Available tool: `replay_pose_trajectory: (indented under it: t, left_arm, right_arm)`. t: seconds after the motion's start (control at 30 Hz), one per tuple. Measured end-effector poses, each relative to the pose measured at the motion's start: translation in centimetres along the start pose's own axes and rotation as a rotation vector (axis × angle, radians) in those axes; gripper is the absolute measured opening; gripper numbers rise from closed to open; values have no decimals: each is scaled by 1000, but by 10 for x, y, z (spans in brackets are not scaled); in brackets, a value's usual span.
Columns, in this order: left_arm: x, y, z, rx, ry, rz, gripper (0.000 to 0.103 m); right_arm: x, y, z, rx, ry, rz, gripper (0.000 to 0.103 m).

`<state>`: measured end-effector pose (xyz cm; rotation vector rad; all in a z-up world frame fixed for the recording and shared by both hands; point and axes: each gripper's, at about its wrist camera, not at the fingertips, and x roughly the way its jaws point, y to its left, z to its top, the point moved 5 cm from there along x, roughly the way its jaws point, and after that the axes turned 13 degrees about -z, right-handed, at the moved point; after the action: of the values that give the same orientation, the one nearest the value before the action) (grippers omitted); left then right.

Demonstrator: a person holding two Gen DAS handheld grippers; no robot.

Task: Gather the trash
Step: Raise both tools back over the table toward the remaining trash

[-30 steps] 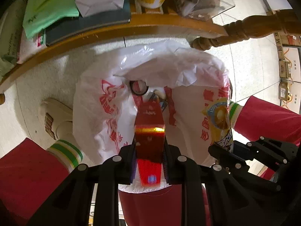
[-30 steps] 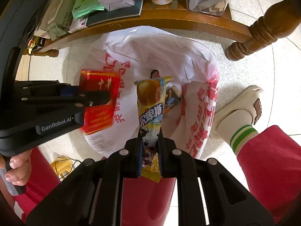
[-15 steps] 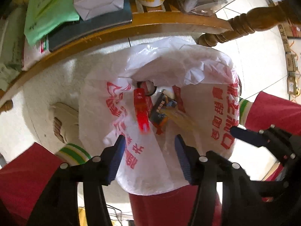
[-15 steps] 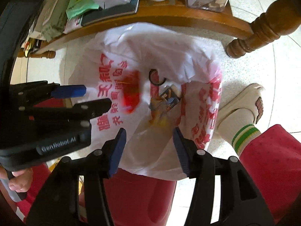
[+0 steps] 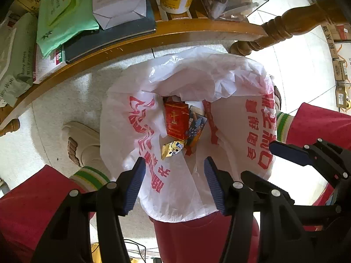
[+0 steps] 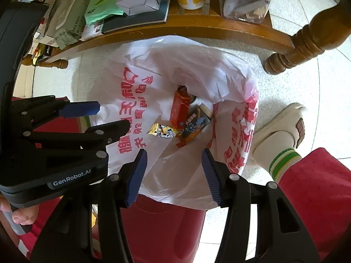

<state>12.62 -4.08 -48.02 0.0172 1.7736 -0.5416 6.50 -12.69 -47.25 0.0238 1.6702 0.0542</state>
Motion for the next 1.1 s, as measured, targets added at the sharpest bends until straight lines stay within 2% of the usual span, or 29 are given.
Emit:
replay_pose_trajectory:
  t: [0.23,0.37,0.43,0.47,0.63,0.73,0.83,1.0,1.1]
  left_arm:
    - [-29,-3,-15,4,-53,23,58]
    - [-66,-13,-35,26,-109,28,64]
    - [-90,-18,-49,34,-132,9,70]
    - [-103,-21,-54,42,-139,13,71]
    - [-196,-38,-76,121,-225,87,80]
    - [-262,-52,-74,198,-299,127,89]
    - [-329,-61,-63,224,-374,158,91]
    - [-421,-70,-32,150,-438,106,95]
    - [-454,-81,-15,155,-441,125,95]
  right_arm:
    - [-35,2,-12,-14,-79,0,51]
    - [-79,-4,-23,-9,-156,18,51]
    - [-112,-9,-29,-17,-221,19,59]
    - [-129,-12,-31,-20,-259,14,68]
    - [-246,-41,-29,-28,-475,-2,86]
    - [-313,-57,-23,-28,-569,-1,88]
    - [-375,-66,-16,-48,-660,-36,93]
    - [-440,-61,-4,-109,-735,-57,93]
    - [-470,-53,5,-142,-752,-36,93]
